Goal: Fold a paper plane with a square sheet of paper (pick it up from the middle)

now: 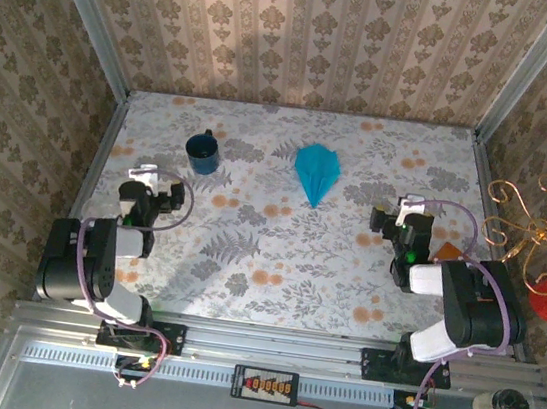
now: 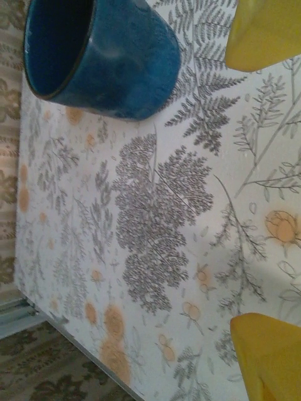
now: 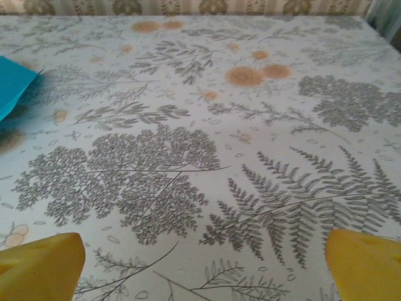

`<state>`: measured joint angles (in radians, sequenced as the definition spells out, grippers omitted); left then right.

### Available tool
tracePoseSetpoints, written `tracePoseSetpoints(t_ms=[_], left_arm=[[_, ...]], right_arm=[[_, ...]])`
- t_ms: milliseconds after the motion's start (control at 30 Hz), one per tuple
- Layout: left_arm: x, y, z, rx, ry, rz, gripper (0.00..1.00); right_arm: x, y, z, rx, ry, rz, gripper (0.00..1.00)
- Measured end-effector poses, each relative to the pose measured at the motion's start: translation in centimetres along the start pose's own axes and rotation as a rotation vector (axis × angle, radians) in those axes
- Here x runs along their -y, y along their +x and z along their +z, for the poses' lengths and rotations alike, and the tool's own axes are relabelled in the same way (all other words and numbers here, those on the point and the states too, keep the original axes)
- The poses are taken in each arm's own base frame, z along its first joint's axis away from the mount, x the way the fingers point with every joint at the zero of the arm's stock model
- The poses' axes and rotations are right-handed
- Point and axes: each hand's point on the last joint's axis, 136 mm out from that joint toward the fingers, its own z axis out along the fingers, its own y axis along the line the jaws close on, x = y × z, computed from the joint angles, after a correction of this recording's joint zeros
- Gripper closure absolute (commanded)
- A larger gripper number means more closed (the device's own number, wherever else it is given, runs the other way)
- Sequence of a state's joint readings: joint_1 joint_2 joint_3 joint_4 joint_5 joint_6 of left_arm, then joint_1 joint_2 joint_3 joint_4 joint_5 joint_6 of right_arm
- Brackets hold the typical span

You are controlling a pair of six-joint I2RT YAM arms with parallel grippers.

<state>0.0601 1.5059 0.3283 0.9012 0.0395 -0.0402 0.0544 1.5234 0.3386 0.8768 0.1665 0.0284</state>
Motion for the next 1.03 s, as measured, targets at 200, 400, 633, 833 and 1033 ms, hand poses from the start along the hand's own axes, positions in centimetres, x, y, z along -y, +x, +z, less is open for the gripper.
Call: tracePoseSetpoints(t_ms=[200, 400, 633, 833, 1033], left_arm=[[0.7, 0.1, 0.6, 0.0, -0.003, 0.034, 0.0], [1.8, -1.0, 1.0, 0.021, -0.022, 0.089, 0.0], [1.2, -1.0, 1.0, 0.017, -0.054, 0.1, 0.0], [1.4, -0.9, 1.0, 0.013, -0.049, 0.104, 0.0], [1.5, -1.0, 1.0, 0.013, -0.037, 0.103, 0.0]], right_arm=[[0.1, -2.4, 0.9, 0.037, -0.034, 0.019, 0.0], [-0.1, -2.3, 1.0, 0.027, -0.048, 0.019, 0.0], [-0.3, -2.1, 1.0, 0.021, -0.059, 0.018, 0.0], [-0.3, -2.1, 1.0, 0.021, -0.059, 0.018, 0.0], [-0.3, -2.1, 1.0, 0.021, -0.059, 0.018, 0.0]])
